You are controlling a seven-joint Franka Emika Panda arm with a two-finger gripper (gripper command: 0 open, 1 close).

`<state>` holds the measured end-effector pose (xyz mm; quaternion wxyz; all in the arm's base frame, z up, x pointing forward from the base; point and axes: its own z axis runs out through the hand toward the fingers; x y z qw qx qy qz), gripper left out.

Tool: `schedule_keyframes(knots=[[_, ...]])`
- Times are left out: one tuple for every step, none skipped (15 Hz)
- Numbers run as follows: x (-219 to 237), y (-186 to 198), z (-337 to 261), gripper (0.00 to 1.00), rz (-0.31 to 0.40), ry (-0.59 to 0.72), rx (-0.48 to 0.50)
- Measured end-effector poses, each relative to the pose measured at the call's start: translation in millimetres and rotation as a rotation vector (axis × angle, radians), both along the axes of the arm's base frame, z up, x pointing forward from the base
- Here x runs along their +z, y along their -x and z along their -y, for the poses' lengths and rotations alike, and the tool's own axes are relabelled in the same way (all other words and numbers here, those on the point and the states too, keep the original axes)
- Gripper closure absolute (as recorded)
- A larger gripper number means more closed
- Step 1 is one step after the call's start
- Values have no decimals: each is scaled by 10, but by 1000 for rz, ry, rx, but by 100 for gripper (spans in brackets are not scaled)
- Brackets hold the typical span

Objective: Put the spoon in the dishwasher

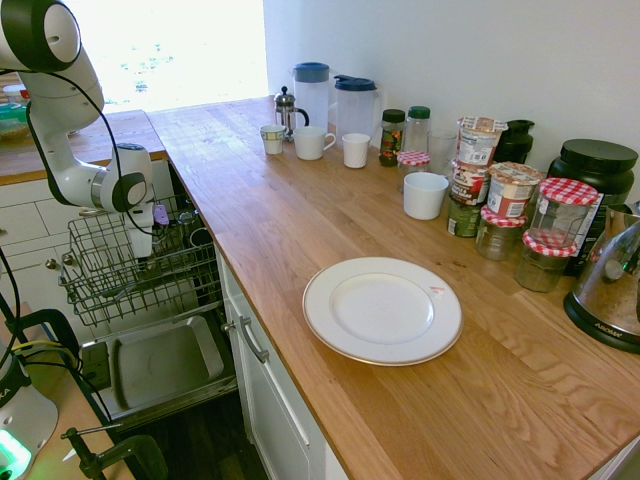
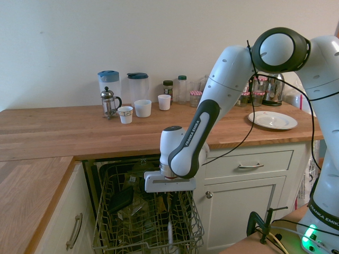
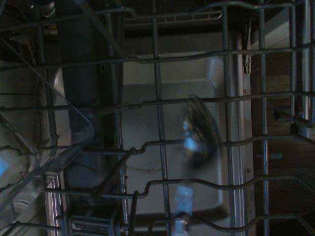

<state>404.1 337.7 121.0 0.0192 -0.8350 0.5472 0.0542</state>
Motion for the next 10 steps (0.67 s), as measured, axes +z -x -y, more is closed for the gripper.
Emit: schedule_keyframes(knots=[[0, -8, 7, 0, 1, 0, 0], [4, -13, 9, 0, 3, 0, 0], [20, -20, 6, 0, 6, -2, 0], [68, -33, 1, 0, 13, -5, 0], [155, -47, -8, 0, 24, -10, 0], [270, -46, -18, 0, 37, -13, 3], [403, -20, -23, 0, 46, -13, 6], [549, 13, -36, 0, 56, -13, 9], [703, 56, -43, 0, 61, -8, 9], [852, 96, -48, 0, 67, -4, 8]])
